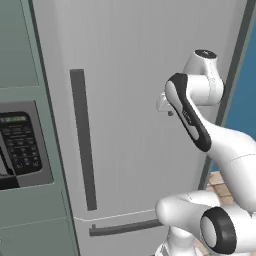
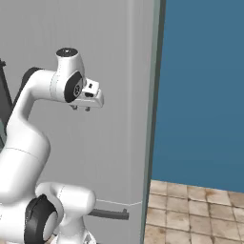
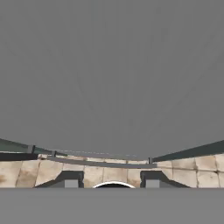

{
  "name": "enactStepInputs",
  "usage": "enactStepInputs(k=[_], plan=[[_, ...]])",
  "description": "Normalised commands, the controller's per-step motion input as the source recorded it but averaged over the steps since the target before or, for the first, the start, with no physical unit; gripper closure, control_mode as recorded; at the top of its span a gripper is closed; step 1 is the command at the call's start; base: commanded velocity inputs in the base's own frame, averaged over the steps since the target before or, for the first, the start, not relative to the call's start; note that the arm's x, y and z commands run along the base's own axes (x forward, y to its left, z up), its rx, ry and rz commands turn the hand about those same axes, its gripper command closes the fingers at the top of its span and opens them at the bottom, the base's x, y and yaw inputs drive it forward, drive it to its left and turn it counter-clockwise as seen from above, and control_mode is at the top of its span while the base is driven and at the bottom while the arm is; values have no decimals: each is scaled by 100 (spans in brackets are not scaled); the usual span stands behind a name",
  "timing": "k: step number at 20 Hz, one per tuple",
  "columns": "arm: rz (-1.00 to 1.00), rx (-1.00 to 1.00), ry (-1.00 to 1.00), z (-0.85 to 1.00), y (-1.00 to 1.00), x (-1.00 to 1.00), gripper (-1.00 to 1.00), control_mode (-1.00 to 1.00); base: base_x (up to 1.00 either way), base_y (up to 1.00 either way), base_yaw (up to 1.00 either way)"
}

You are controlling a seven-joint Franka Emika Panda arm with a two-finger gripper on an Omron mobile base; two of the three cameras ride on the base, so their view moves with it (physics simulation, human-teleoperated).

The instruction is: Open the fridge, remove the apple, lemon, and steak, and place them on any counter.

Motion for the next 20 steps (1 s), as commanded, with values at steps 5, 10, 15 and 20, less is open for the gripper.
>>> enactStepInputs(k=[5,10,15,20], plan=[[0,0,0,0,0,-1,-100,100,-36,0,0],[0,0,0,0,0,0,-100,100,-74,7,0],[0,0,0,0,0,0,-100,100,-42,58,0],[0,0,0,0,0,0,-100,100,-33,85,0]])
